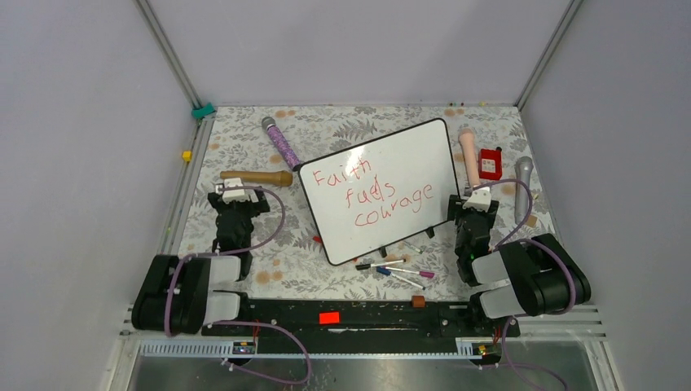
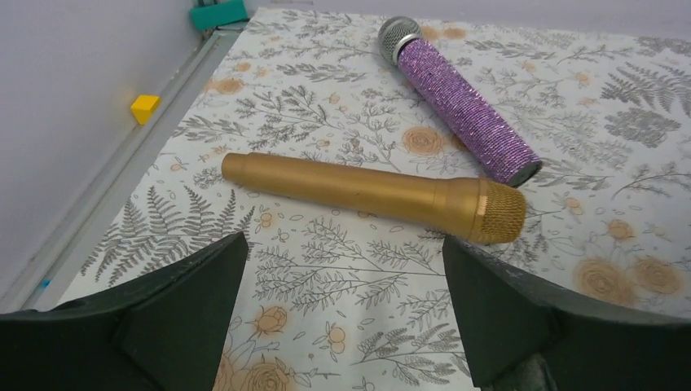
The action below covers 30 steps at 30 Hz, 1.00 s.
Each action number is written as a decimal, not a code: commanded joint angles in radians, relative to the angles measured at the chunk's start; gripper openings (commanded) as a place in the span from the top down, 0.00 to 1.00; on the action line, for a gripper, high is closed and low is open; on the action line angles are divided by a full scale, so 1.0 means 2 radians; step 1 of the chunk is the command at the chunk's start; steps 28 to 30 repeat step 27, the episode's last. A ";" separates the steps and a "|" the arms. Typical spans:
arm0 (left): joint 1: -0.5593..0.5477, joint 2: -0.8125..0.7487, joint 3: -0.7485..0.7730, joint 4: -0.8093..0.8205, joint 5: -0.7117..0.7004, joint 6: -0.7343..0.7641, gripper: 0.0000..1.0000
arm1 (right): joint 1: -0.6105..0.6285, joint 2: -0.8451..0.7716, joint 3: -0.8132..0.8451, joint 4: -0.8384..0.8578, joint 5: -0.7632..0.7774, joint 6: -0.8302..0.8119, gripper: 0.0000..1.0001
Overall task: Write a sentence on the whiteboard
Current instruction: Reset both arms
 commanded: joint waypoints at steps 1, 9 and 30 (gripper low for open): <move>0.030 0.080 -0.010 0.159 0.069 -0.034 0.07 | -0.016 -0.009 0.035 0.009 -0.055 0.031 0.20; 0.028 0.077 0.068 0.003 0.075 -0.026 0.01 | -0.025 -0.012 0.056 -0.030 -0.054 0.038 0.06; 0.028 0.079 0.070 0.005 0.082 -0.022 0.01 | -0.026 -0.015 0.062 -0.042 -0.052 0.042 0.01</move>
